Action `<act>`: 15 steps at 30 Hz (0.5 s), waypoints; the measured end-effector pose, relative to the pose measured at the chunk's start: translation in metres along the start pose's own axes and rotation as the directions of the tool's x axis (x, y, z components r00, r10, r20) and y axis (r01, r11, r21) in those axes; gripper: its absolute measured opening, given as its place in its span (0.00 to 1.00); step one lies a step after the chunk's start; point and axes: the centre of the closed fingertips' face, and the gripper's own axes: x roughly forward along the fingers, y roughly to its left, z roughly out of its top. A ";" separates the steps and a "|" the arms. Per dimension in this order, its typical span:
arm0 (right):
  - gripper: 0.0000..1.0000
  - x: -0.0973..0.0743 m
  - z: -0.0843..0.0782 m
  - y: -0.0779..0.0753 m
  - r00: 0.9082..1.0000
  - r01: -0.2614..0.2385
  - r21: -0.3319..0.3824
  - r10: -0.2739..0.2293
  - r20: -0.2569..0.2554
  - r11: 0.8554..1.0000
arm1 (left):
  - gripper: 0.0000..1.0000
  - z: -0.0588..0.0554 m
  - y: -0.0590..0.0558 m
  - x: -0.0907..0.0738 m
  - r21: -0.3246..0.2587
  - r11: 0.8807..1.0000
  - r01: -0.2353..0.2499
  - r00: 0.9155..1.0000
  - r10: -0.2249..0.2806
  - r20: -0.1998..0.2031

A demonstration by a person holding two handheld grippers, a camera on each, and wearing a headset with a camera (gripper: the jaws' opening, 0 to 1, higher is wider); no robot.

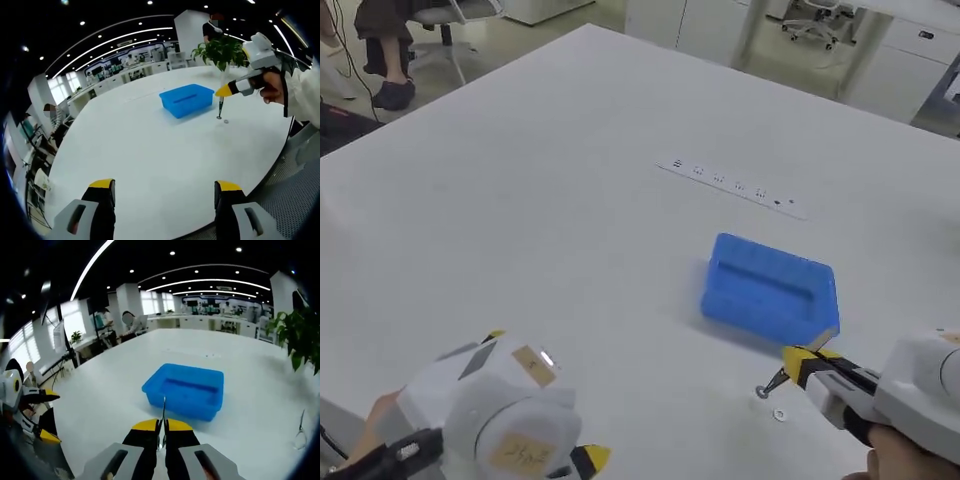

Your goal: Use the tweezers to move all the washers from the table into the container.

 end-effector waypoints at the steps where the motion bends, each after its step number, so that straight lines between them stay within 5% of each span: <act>1: 0.00 -0.001 0.001 0.000 1.000 0.001 -0.001 -0.001 0.003 1.000 | 0.83 0.000 0.000 0.000 0.000 1.000 0.000 1.000 0.000 0.001; 15: 0.00 -0.019 0.028 -0.002 0.998 0.016 -0.007 -0.016 0.062 1.000 | 0.83 0.000 -0.002 0.001 0.005 1.000 0.006 1.000 -0.006 -0.001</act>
